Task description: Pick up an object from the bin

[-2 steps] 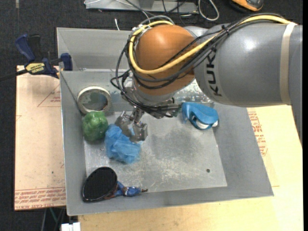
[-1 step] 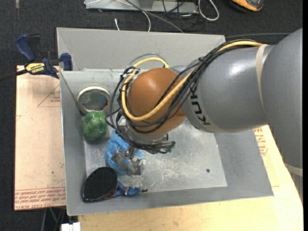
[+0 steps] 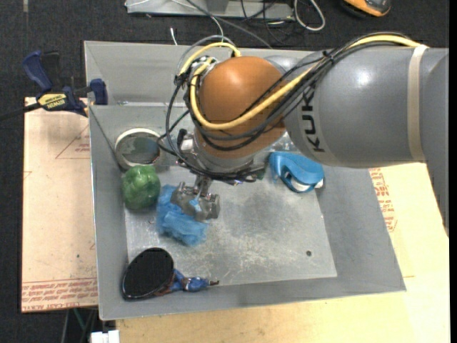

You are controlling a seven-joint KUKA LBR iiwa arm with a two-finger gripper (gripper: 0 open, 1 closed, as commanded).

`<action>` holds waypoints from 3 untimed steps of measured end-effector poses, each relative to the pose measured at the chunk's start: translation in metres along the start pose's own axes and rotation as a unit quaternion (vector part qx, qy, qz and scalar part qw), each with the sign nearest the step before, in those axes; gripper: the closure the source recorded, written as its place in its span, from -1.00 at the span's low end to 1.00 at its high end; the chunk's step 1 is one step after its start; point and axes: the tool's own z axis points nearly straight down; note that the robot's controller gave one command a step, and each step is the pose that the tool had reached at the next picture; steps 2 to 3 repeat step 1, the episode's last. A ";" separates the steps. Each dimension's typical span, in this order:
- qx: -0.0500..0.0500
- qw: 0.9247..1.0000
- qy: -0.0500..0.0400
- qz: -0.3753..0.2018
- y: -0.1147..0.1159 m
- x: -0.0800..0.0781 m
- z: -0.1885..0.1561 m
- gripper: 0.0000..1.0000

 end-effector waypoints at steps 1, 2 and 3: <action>-0.010 0.999 0.007 0.030 0.042 0.009 0.029 1.00; -0.010 0.999 0.007 0.030 0.042 0.009 0.029 1.00; -0.010 0.999 0.007 0.030 0.042 0.009 0.029 1.00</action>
Offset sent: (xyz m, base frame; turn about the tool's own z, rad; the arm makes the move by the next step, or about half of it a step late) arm 0.0043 -0.0196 0.0076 0.3040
